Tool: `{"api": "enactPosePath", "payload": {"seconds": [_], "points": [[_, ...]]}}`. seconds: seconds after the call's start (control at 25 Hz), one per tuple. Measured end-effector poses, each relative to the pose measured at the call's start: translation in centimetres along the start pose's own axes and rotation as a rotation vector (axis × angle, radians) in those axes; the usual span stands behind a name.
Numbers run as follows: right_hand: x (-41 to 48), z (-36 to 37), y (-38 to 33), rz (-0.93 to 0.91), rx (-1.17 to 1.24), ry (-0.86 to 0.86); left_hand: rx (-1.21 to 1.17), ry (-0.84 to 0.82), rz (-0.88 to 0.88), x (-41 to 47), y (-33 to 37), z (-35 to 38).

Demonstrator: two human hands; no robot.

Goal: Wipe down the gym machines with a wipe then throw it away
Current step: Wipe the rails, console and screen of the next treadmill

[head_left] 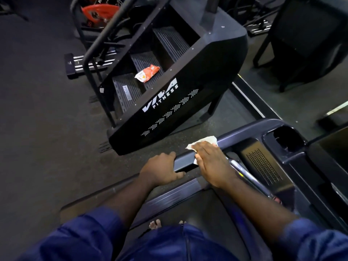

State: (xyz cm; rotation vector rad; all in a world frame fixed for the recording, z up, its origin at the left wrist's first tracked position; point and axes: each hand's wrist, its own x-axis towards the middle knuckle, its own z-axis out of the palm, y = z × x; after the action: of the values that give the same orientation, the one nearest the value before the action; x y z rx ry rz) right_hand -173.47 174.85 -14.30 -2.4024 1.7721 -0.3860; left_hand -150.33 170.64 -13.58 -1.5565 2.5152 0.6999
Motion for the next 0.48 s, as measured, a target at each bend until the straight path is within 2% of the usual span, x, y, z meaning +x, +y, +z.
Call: {"api": "enactPosePath", "payload": {"seconds": [0.08,0.16,0.24,0.32,0.4,0.48], "points": [[0.2,-0.6,2.3,0.059,-0.072,-0.032,0.010,-0.010,0.007,0.0,-0.1,0.0],[2.3,-1.1,3.8,0.252,-0.148,-0.013,0.013,-0.015,0.012,0.2,-0.2,-0.4],[3.8,-0.8,2.7,0.359,-0.192,-0.003,0.005,-0.018,-0.001,-0.1,-0.1,-0.4],[3.7,-0.1,0.9,0.266,-0.160,-0.035,0.009,-0.015,-0.012,-0.1,0.2,-0.6],[2.4,-0.7,2.3,0.114,-0.114,-0.111,-0.008,-0.017,-0.014,0.0,0.2,-0.6],[3.1,-3.2,5.4,0.173,-0.148,-0.202,-0.005,-0.025,-0.013,-0.1,0.3,-0.6]]}}
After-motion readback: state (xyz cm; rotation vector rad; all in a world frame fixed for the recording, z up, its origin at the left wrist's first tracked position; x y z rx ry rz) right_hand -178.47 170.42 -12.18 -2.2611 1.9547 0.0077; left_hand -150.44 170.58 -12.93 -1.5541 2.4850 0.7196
